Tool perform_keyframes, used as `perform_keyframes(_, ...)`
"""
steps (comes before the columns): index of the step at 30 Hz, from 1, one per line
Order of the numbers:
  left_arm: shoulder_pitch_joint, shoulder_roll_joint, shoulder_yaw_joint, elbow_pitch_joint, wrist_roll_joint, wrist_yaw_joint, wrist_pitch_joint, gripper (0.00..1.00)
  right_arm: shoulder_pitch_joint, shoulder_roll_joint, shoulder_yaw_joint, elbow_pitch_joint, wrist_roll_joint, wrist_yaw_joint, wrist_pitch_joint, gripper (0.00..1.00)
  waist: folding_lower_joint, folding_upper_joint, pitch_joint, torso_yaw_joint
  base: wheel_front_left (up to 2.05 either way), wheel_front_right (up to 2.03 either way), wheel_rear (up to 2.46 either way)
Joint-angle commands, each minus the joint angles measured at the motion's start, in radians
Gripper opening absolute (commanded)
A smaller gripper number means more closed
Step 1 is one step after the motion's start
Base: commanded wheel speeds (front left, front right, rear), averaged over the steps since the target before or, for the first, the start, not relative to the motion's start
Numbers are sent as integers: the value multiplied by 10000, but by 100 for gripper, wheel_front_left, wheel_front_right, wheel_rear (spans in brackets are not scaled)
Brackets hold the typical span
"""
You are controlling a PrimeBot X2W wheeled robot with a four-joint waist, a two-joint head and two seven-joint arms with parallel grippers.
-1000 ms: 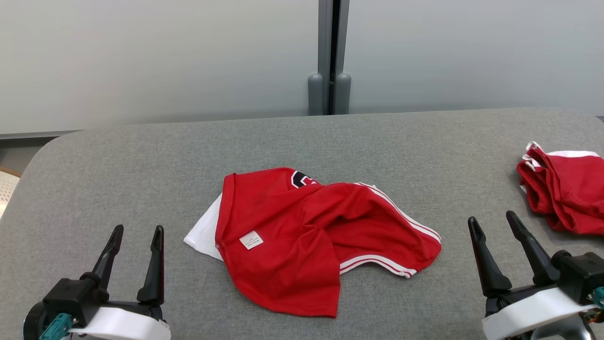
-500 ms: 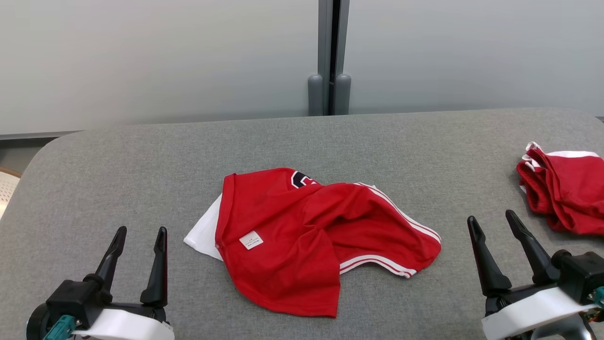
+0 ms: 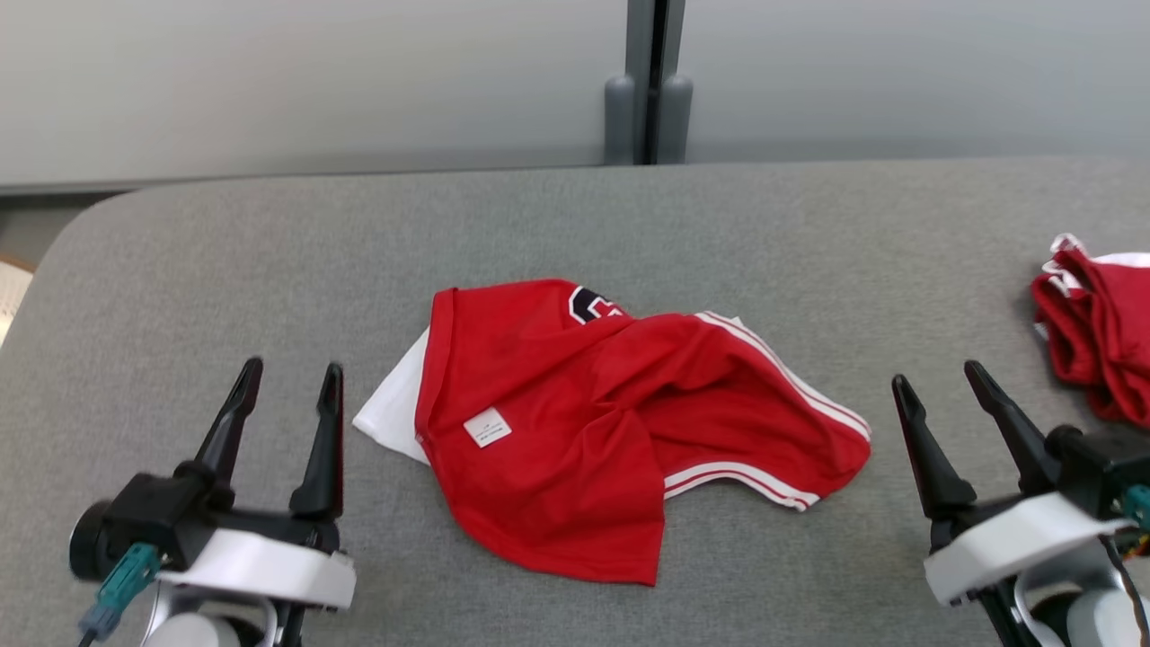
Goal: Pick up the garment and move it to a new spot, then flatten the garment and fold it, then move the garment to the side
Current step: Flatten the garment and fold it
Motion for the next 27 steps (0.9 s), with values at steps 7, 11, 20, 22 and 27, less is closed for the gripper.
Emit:
perform_keyframes(7,-1201,-271,-254,280,177,-280,-258,100,-1800,-443,761,1955,546,-2,-194,100,0,-1,1283,814,0,0,0)
perform_keyframes(11,-1676,-457,-355,524,199,-433,-409,100,-2693,-535,1336,3520,924,-2,-81,100,0,-1,1672,1076,0,0,0)
perform_keyframes(20,-2065,-678,-279,1079,208,-652,-643,100,-3597,-551,2463,5585,2077,-2,413,0,0,-1,1887,1273,0,0,0)
perform_keyframes(22,-2083,-694,-241,1139,238,-669,-658,100,-3787,-742,2550,5499,2165,-8,88,0,0,-1,1890,1262,0,0,0)
perform_keyframes(27,-2224,-762,-184,1210,282,-692,-687,100,-4262,-1050,2329,4963,2062,-10,-1036,0,0,-1,1845,1139,0,0,0)
